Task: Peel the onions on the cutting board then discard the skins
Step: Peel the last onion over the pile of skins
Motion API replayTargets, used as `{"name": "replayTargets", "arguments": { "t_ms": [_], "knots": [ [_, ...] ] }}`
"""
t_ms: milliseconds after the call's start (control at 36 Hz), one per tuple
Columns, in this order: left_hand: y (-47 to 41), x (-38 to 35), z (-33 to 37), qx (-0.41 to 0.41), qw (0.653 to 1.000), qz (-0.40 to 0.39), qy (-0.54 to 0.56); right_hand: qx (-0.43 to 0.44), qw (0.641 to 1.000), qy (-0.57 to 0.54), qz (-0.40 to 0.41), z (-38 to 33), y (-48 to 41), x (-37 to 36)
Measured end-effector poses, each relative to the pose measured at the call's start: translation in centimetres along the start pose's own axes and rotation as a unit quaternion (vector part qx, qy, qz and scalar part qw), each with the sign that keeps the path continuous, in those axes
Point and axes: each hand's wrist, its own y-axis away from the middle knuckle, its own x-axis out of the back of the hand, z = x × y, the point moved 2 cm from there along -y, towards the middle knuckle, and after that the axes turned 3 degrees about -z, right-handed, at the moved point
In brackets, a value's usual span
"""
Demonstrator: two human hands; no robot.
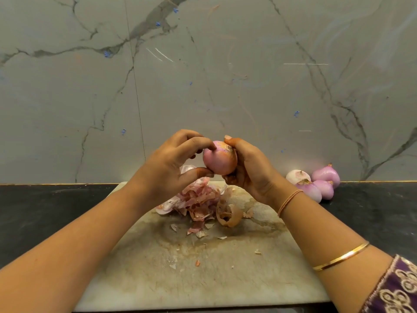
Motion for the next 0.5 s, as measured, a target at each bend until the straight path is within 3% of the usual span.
{"name": "replayTargets", "arguments": {
  "t_ms": [500],
  "knots": [
    [0.10, -0.37, 0.18, -0.005, 1.000, 0.001, -0.025, -0.004, 1.000, -0.004, 0.002, 0.18, -0.23, 0.10]
  ]
}}
